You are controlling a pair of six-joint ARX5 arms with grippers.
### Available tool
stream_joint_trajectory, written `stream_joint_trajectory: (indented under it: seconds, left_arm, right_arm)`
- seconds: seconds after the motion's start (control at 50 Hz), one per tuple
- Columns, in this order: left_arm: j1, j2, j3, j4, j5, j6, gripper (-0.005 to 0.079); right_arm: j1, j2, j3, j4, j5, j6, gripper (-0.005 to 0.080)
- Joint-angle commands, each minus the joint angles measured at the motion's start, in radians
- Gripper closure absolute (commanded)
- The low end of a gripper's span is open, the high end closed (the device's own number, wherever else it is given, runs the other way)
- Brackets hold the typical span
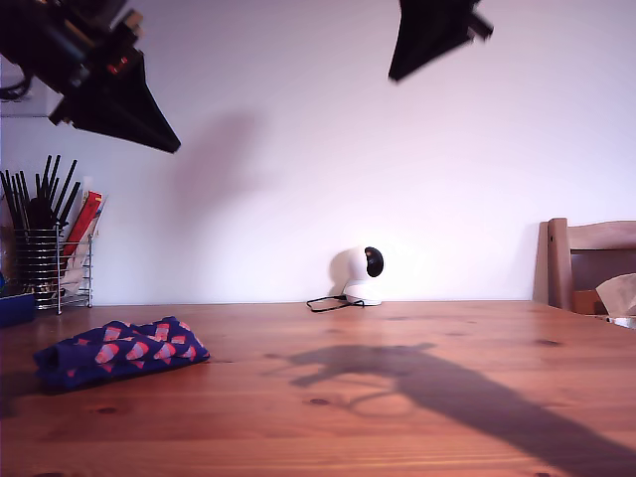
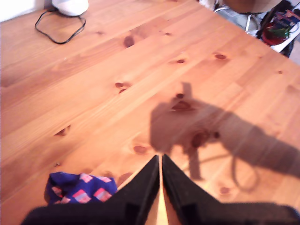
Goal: Fold the socks in front of you. After folding them, place them to the left side.
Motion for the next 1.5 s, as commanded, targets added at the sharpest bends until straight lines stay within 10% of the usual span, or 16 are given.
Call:
stream_joint_trajectory:
  seconds: [0.0, 0.64, 1.48]
  left_arm:
    - [0.000, -0.017, -0.019, 0.001, 0.004, -0.004, 0.0762]
    - [-0.070, -0.246, -0.272, 0.088, 0.043, -0.073, 0.0762]
    - [-0.208, -0.657, -0.509, 0.187, -0.053, -0.135, 0.0761]
  right_arm:
    - [0.012, -0.022, -0.085, 0.010, 0.000, -0.007, 0.0764]
    - [0.055, -0.612, -0.877, 0.456, 0.002, 0.038, 0.0764]
    - [0.215, -0.926, -1.197, 0.621, -0.034, 0.166, 0.0764]
